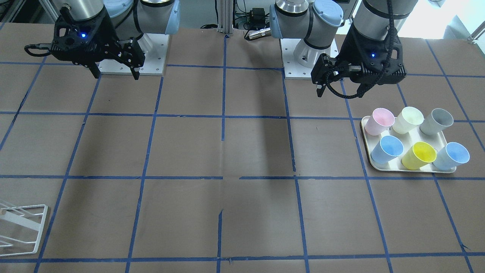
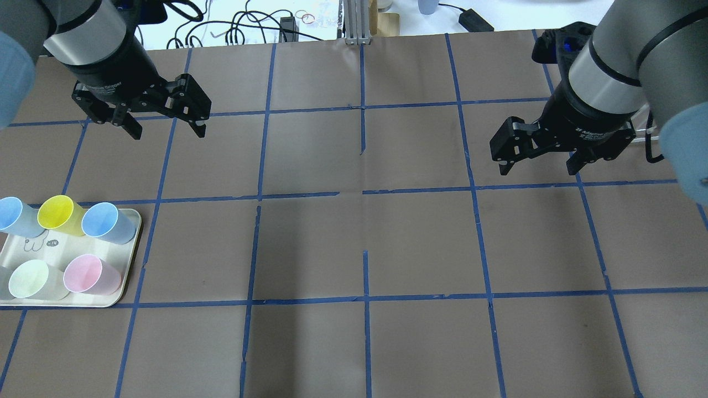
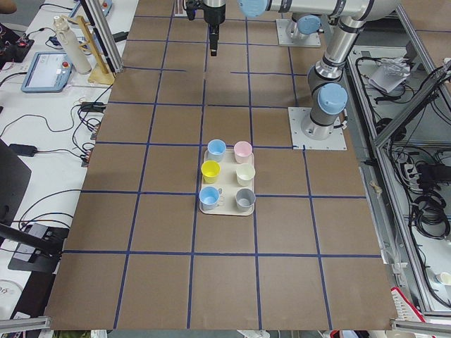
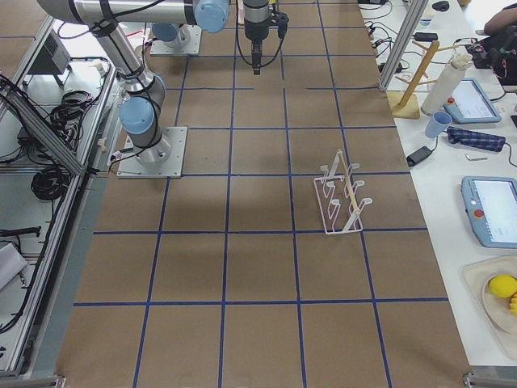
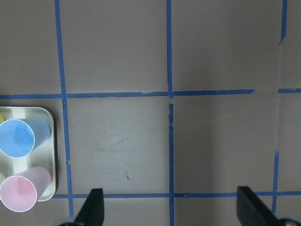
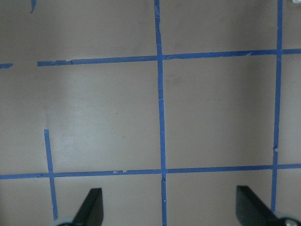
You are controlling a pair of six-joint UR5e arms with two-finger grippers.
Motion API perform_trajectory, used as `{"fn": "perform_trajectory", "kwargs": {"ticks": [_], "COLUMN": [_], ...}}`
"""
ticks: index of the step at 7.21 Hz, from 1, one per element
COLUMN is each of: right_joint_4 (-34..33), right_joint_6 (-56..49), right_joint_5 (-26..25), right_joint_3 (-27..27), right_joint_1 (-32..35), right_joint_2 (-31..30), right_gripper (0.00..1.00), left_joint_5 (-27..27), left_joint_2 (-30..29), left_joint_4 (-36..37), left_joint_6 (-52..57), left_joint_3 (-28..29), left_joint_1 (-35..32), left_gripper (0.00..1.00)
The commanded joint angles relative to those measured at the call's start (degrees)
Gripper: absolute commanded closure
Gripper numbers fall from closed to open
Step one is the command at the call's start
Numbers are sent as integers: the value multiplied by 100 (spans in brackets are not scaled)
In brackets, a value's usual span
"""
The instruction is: Transfer IKEA cup to right arm and place on rack
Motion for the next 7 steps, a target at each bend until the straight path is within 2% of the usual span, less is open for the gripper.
{"fn": "perform_trajectory", "kwargs": {"ticks": [1, 2, 4, 6, 7], "right_joint_4": [11, 20, 20, 11, 20], "right_joint_6": [9, 0, 0, 26, 18], "right_joint_5": [3, -6, 3, 11, 20], "right_joint_3": [6, -2, -3, -3, -3], "right_joint_1": [0, 0, 0, 0, 0], "right_joint_2": [-2, 7, -2, -45, -11], "right_gripper": [0, 0, 0, 0, 0], "left_joint_5": [7, -10, 7, 25, 16], "left_joint_2": [0, 17, 0, 0, -53], "left_joint_4": [0, 0, 61, 105, 366], "left_joint_6": [5, 109, 1361, 2258, 3212], "left_joint_3": [-23, -111, -286, -672, -883], "left_joint_1": [26, 96, 324, 1094, 1655], "left_gripper": [0, 0, 0, 0, 0]}}
